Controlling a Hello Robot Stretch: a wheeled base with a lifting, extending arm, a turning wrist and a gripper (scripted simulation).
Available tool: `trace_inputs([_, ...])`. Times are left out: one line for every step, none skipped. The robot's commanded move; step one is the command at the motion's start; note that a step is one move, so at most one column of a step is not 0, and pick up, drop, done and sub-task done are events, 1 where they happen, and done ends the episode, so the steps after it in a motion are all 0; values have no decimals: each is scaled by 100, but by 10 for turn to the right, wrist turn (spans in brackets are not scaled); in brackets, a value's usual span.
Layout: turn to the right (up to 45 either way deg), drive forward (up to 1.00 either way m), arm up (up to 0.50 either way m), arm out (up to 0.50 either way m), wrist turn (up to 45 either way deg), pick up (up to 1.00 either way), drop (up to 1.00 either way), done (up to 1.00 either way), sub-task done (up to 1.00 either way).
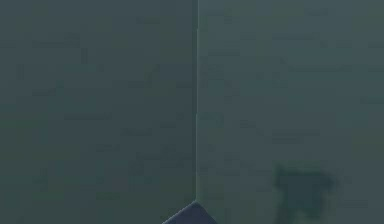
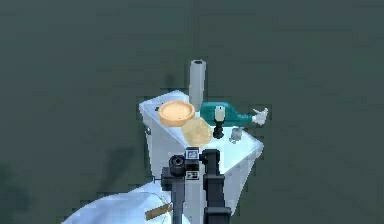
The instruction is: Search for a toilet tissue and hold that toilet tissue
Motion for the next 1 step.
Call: trace_inputs([0,0,0,0,450,0,0,0,0])
